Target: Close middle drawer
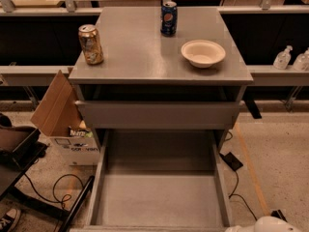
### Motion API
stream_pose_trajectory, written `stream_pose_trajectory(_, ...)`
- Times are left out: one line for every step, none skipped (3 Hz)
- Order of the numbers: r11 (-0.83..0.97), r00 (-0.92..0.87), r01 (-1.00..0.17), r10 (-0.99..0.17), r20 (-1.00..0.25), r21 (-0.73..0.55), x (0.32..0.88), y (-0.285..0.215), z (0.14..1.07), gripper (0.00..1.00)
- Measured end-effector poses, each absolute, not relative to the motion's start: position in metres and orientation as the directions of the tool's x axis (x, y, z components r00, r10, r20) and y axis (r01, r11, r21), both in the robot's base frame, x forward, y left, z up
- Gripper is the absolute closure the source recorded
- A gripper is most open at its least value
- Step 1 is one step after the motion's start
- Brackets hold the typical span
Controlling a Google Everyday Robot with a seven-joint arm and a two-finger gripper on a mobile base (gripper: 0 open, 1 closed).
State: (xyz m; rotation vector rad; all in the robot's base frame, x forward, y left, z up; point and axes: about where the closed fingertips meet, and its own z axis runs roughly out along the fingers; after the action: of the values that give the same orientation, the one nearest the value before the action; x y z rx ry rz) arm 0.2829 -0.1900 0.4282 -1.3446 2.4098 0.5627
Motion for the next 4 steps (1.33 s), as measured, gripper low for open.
stream_pose_trajectory(0.452,-0.503,-0.862,-0.711,-0.491,0.228,0.293,-0.173,0.397,1.00)
stream_pose_trajectory(0.432,-0.494,-0.868,-0.710,-0.502,0.245,0.305,-0.158,0.382,1.00)
stream_pose_trajectory(0.412,-0.475,-0.879,-0.718,-0.509,0.239,0.328,-0.140,0.376,1.00)
stream_pose_trajectory(0.412,-0.475,-0.879,-0.718,-0.509,0.239,0.328,-0.140,0.376,1.00)
